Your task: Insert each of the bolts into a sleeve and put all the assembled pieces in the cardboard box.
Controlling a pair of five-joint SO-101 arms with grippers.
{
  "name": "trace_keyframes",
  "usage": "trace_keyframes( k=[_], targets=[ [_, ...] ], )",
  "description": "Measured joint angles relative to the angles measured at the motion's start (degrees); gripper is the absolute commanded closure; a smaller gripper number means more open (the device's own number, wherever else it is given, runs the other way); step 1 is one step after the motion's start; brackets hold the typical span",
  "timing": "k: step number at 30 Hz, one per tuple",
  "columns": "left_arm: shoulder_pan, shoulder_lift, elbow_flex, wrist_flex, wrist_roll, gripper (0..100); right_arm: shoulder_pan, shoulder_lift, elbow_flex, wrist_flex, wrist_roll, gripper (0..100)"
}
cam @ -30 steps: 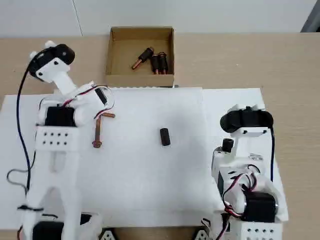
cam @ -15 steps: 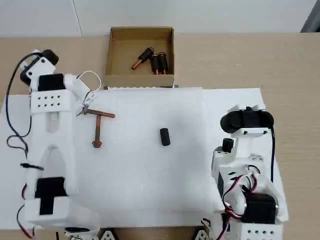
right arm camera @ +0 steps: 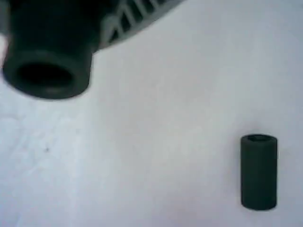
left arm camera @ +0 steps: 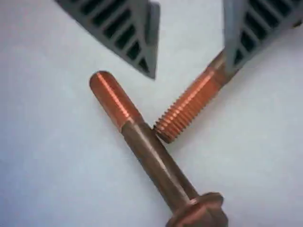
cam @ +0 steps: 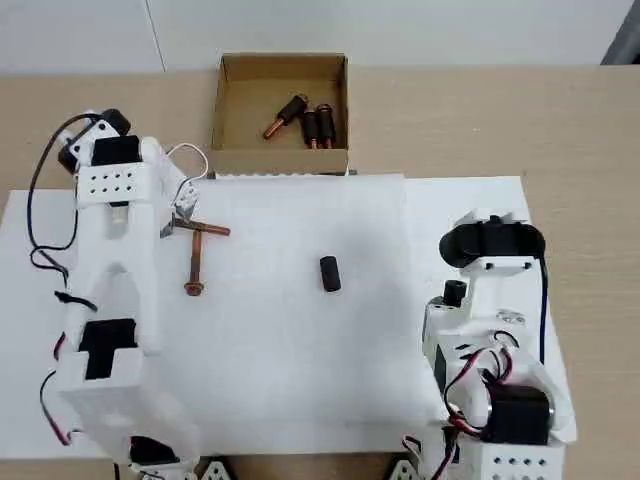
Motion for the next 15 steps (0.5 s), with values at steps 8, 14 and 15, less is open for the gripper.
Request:
trace_keyframes(
  k=[8, 14, 15],
  targets=[
    [-0.1, 5.0, 0.0, -3.8, 0.1, 90, -0.1, 0.0, 0.0, 0.0, 0.0, 99.6],
    [-0.1, 6.2, -0.7, -6.8, 0.2, 90, -0.1, 0.0, 0.0, 0.0, 0.0, 99.6],
    [-0.1, 6.2, -1.1, -7.4, 0.1, 90, -0.1, 0.0, 0.0, 0.0, 0.0, 99.6]
  ],
)
